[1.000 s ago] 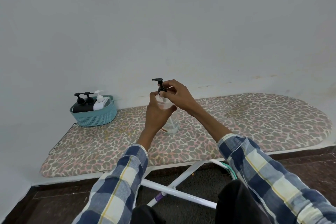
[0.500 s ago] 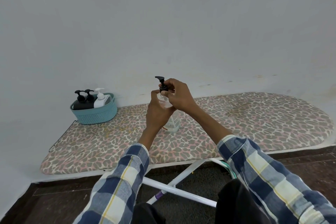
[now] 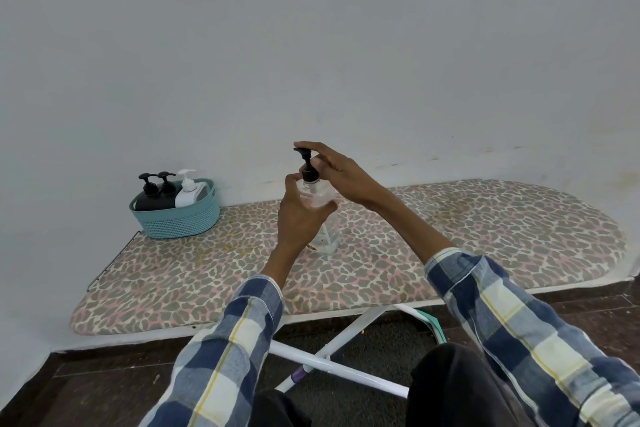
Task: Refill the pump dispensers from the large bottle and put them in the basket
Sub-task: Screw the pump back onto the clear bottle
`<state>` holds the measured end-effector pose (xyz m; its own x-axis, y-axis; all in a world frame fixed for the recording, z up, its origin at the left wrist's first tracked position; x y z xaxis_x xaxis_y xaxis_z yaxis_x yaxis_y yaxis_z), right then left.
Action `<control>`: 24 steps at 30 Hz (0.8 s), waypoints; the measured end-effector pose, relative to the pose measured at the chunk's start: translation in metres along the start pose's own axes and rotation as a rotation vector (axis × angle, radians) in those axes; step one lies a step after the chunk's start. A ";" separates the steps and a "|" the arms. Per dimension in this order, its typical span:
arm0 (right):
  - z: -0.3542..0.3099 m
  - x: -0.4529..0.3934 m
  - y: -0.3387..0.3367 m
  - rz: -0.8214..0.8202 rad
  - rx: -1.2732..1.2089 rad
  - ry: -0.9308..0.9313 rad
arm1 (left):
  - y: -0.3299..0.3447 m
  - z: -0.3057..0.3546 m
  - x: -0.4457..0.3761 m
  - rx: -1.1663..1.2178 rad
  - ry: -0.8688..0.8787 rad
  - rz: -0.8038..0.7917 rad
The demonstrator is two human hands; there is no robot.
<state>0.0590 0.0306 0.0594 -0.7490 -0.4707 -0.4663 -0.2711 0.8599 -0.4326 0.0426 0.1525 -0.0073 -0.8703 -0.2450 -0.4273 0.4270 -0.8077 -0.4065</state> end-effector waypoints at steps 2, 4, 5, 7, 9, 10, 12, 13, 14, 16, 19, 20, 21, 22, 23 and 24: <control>-0.001 -0.001 -0.001 -0.006 -0.046 0.010 | 0.001 -0.001 -0.001 0.005 -0.004 -0.003; -0.003 -0.004 -0.003 -0.003 -0.062 0.026 | 0.001 -0.002 -0.001 0.003 -0.005 -0.003; -0.005 -0.006 -0.003 0.001 -0.046 0.034 | 0.001 -0.002 -0.001 0.003 -0.005 -0.002; -0.006 -0.009 -0.003 0.027 0.002 0.046 | 0.002 -0.003 -0.001 0.004 -0.005 -0.002; -0.009 -0.011 -0.003 0.050 0.038 0.039 | 0.002 -0.002 -0.001 0.003 -0.003 -0.004; -0.010 -0.011 -0.002 0.052 0.041 0.029 | 0.002 -0.002 -0.002 0.004 -0.003 -0.005; -0.013 -0.011 0.001 0.045 0.030 0.016 | 0.002 -0.003 -0.002 0.009 -0.004 -0.007; -0.013 -0.010 0.002 0.043 0.022 0.016 | 0.002 -0.003 -0.002 0.012 -0.005 -0.007; -0.013 -0.010 0.002 0.042 0.007 0.017 | 0.001 -0.004 -0.002 0.014 -0.006 -0.007; -0.012 -0.009 0.002 0.044 -0.010 0.019 | 0.001 -0.003 -0.002 0.012 -0.007 -0.007; -0.012 -0.008 0.001 0.046 -0.023 0.015 | 0.002 -0.003 -0.002 0.007 -0.006 -0.004; -0.012 -0.007 0.002 0.046 -0.033 0.012 | 0.002 -0.003 -0.002 0.006 -0.005 -0.004; -0.012 -0.007 0.002 0.046 -0.037 0.009 | 0.003 -0.003 -0.002 0.005 -0.004 -0.003; -0.012 -0.008 0.002 0.044 -0.042 0.004 | 0.003 -0.004 -0.002 0.006 -0.004 -0.003; -0.012 -0.008 0.002 0.043 -0.040 0.000 | 0.003 -0.004 -0.002 0.006 -0.006 -0.004; -0.012 -0.009 0.003 0.043 -0.038 -0.005 | 0.003 -0.004 -0.002 0.007 -0.008 -0.004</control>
<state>0.0579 0.0392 0.0713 -0.7573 -0.4338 -0.4882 -0.2612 0.8863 -0.3824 0.0468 0.1527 -0.0112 -0.8740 -0.2457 -0.4193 0.4215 -0.8126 -0.4024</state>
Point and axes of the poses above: each hand's wrist, its own x-axis away from the middle knuckle, its own y-axis out of the palm, z = x × y, the point moved 10 cm from there along -x, towards the middle knuckle, and after that the axes turned 1 degree about -y, right-handed, at the moved point
